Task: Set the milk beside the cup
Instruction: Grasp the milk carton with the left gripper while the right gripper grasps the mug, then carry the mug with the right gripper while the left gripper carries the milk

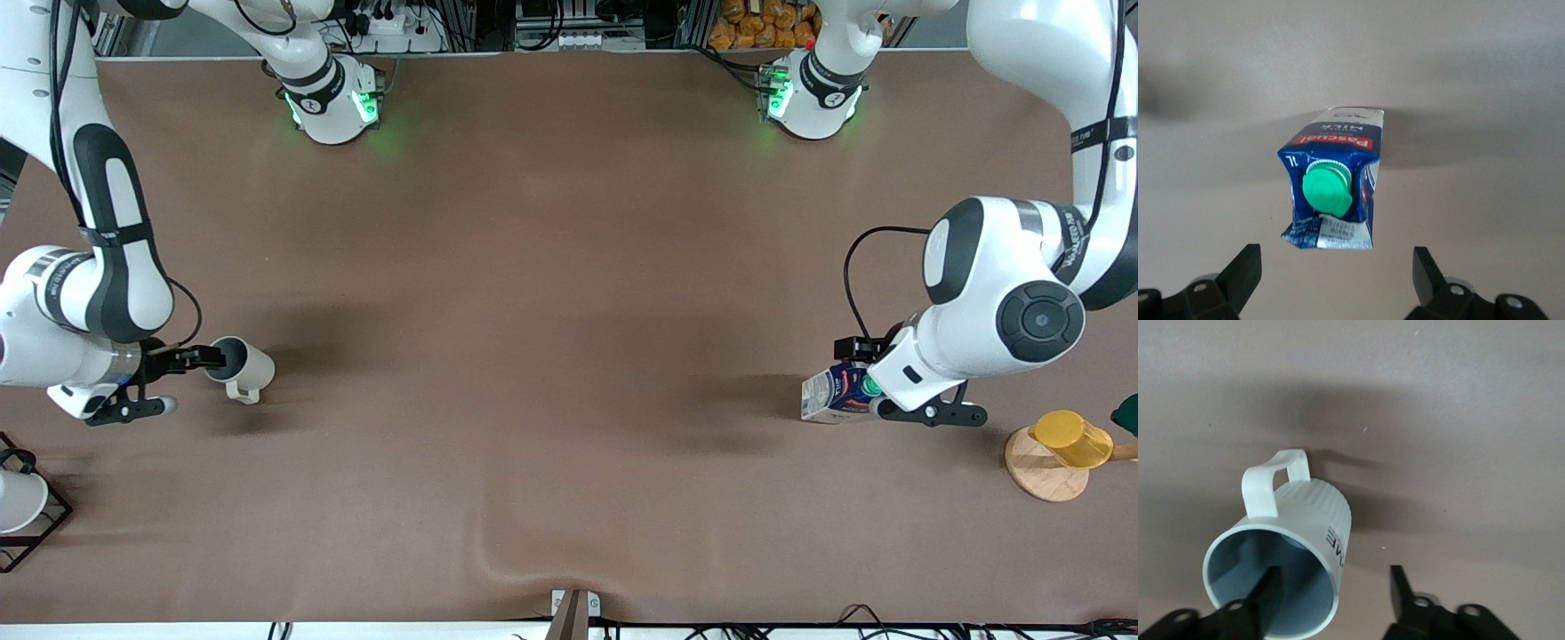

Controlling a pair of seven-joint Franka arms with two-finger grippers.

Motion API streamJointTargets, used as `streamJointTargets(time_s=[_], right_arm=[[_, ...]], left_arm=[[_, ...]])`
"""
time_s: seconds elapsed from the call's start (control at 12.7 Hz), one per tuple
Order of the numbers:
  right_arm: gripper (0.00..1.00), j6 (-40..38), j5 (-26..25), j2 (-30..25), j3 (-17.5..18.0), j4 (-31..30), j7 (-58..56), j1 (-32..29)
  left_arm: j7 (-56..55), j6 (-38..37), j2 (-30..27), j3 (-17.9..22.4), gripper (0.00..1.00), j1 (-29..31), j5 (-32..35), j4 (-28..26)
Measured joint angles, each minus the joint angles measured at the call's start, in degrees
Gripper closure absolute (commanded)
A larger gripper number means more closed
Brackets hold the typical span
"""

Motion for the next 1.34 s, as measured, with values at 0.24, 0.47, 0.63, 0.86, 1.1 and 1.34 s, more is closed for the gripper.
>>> streamJointTargets(time_s=[0.24,0.47,0.63,0.86,1.1,1.34], right_arm=[[1.0,0.05,0.8,-0.03,0.24,-0.23,-0.05,0.16],[1.0,-3.35,1.34,-0.68,0.55,1.63,3.88,1.84],[1.0,-12.77,1.5,-1.31,0.65,6.95,11.87,4.98],[1.0,-21.28,3.76,-2.56,0.89,13.17,26.21,11.17],[1.0,-22.36,9.51,-2.91,1.06,14.7,40.58,17.38],[1.0,-21.26,13.52,-2.9,1.22,14.86,54.47,24.5]], left_arm=[[-0.02,0.36,1.24,0.07,0.0,0.13,0.0,0.03],[-0.02,2.2,2.51,0.13,0.0,0.27,0.0,0.03],[-0.02,2.94,3.5,0.19,0.0,0.54,0.0,0.05],[0.05,4.41,5.21,0.23,0.53,0.91,0.0,0.06],[0.23,6.05,5.99,0.31,1.0,1.12,0.0,0.1],[0.57,6.65,5.98,0.34,1.0,2.64,0.0,0.44]])
